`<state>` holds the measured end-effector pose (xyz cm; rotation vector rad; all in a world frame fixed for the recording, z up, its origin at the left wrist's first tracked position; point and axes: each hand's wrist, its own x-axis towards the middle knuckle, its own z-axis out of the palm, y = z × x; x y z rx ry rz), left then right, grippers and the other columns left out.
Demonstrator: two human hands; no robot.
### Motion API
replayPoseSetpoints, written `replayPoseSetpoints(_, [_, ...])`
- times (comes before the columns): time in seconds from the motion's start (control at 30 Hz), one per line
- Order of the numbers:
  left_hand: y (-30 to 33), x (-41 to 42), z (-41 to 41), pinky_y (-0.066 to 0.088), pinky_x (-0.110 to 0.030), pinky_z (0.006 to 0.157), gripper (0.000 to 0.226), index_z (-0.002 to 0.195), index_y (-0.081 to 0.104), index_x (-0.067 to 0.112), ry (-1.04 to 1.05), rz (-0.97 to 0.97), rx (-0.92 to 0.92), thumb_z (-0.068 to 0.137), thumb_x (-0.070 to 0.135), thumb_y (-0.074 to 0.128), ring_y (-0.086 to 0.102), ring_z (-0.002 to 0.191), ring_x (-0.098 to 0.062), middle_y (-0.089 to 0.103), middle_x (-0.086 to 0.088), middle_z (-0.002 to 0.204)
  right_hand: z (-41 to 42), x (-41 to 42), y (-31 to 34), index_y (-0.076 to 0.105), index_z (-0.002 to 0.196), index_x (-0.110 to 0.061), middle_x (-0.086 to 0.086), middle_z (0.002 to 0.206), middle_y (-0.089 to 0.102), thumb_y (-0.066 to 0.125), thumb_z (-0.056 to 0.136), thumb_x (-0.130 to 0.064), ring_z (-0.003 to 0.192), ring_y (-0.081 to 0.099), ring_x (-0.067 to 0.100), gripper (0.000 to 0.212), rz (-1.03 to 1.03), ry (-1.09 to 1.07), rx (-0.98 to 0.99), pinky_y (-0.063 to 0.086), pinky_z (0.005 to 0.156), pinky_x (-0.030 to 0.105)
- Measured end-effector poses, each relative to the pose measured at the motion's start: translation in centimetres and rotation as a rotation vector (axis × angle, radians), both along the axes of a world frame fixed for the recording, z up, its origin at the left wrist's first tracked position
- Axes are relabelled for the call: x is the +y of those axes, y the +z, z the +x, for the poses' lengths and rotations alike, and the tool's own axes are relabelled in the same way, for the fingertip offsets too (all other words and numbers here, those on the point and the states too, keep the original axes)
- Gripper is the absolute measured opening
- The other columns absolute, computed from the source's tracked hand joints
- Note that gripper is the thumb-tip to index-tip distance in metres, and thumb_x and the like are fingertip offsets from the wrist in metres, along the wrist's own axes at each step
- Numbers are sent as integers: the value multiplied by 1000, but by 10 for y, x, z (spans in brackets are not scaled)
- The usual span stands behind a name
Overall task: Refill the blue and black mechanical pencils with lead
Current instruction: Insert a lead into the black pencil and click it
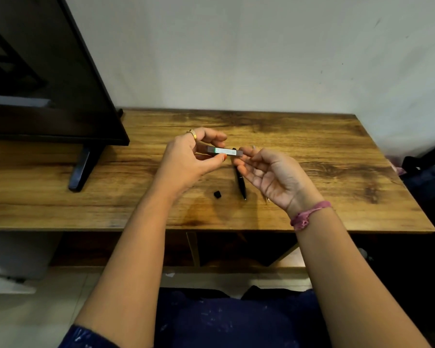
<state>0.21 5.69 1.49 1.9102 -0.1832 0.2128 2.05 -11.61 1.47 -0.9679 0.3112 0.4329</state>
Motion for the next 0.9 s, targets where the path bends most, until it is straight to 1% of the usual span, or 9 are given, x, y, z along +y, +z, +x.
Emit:
replayPoseSetpoints(0.07, [0,-1,0,51,-12,72,37,96,64,35,-11,16,-8,76,5,74,67,84,0,70,10,93,0,0,-1,63,91,7,16,75,73,41,90,8,67,72,21,23,-1,0,1,59,71,27])
replayPoseSetpoints(0.17, [0,-1,0,54,-17,75,37,96,65,32,-14,33,-13,76,3,74,68,84,-3,71,8,94,0,2,-3,63,91,9,16,73,72,42,89,11,65,72,20,21,-5,6,3,59,71,27])
replayPoseSetpoints(0.33, [1,-1,0,55,-20,78,36,98,66,30,-21,47,-13,77,1,72,68,83,-4,70,10,92,0,3,-4,60,102,15,19,79,70,45,88,14,68,71,21,21,-18,17,7,58,73,27])
replayPoseSetpoints(0.53, [0,0,0,55,-19,78,38,97,65,33,-39,46,-28,77,0,71,69,83,-4,71,11,92,0,2,-4,58,107,16,22,87,68,48,87,17,74,69,23,23,-14,19,9,58,76,28])
replayPoseSetpoints(0.73, [-3,1,1,53,-16,74,41,96,65,39,-44,36,-40,78,3,72,68,85,-1,72,13,92,1,2,-4,60,104,13,22,87,68,49,86,17,71,71,21,21,-2,16,13,58,75,27])
replayPoseSetpoints(0.9, [-3,1,1,53,-16,76,41,98,65,37,-60,61,-61,78,2,70,67,89,0,71,13,94,1,2,-6,61,103,12,23,90,69,51,86,17,72,70,22,21,2,24,18,59,74,27])
